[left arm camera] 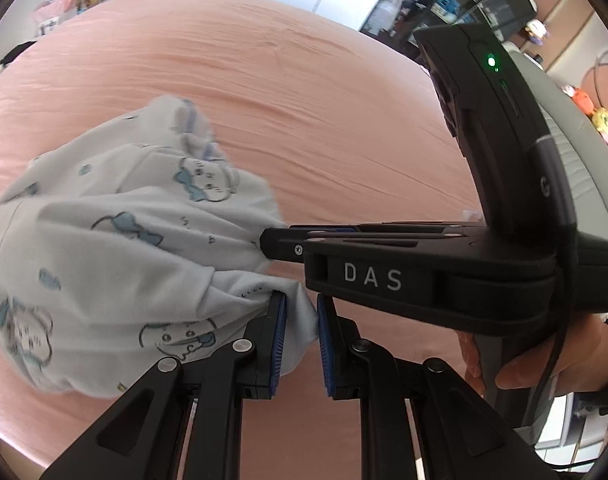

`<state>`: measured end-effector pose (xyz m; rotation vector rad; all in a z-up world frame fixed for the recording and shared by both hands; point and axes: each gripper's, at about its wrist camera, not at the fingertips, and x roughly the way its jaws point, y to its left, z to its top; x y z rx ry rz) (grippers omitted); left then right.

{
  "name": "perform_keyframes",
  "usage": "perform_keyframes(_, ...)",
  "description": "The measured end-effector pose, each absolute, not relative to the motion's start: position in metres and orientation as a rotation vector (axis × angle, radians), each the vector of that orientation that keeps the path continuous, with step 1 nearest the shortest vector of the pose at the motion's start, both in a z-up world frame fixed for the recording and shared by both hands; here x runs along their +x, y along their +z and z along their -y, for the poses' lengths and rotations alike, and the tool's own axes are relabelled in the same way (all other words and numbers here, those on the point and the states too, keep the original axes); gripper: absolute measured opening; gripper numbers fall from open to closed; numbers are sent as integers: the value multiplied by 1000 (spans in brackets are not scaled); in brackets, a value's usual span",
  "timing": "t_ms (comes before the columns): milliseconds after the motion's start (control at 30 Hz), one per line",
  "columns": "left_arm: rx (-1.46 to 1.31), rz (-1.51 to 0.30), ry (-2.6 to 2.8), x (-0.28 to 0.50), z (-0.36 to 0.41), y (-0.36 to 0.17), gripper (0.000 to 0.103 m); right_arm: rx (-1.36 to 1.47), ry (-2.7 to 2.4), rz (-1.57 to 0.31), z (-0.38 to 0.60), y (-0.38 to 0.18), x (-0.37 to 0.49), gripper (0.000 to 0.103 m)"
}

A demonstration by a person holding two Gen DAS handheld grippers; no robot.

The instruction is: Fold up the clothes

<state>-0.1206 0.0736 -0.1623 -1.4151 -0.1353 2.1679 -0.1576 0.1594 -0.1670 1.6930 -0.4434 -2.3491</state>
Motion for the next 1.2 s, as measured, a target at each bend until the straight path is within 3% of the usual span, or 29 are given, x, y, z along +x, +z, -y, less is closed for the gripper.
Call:
perform_keyframes(267, -1434, 155, 2205, -128, -64, -149, 15, 1725, -2306, 665, -212, -177, -145, 16)
perform_keyframes(333, -1453, 121, 2223, -130, -63, -143, 25, 1715, -2274, 730, -222, -178, -143, 16)
perform_keyframes(400, -1430, 78, 2271, -129, -59, -136, 52, 1723, -2243, 781, -224, -180, -146, 17)
perform_keyframes(500, -1394, 76, 2353, -130, -47, -127, 71, 1720, -2230, 829, -225, -178, -147, 35)
perform_keyframes(567, -1398, 137, 2361, -139, -33, -128, 76, 1708, -2240, 857, -229, -174, -145, 59)
perform_keyframes(733, -1447, 151, 2463, -140, -13, -124, 77, 1687, -2194, 1012, -241, -173, -131, 66)
perform_keyframes(1067, -1531, 264, 2543, -134, 39, -138, 77, 1680, -2147, 952, -236, -159, -109, 69)
perform_keyframes(1200, -1449, 198, 2572, -126, 47, -139, 77, 1637, -2219, 822, -223, -146, -106, 69)
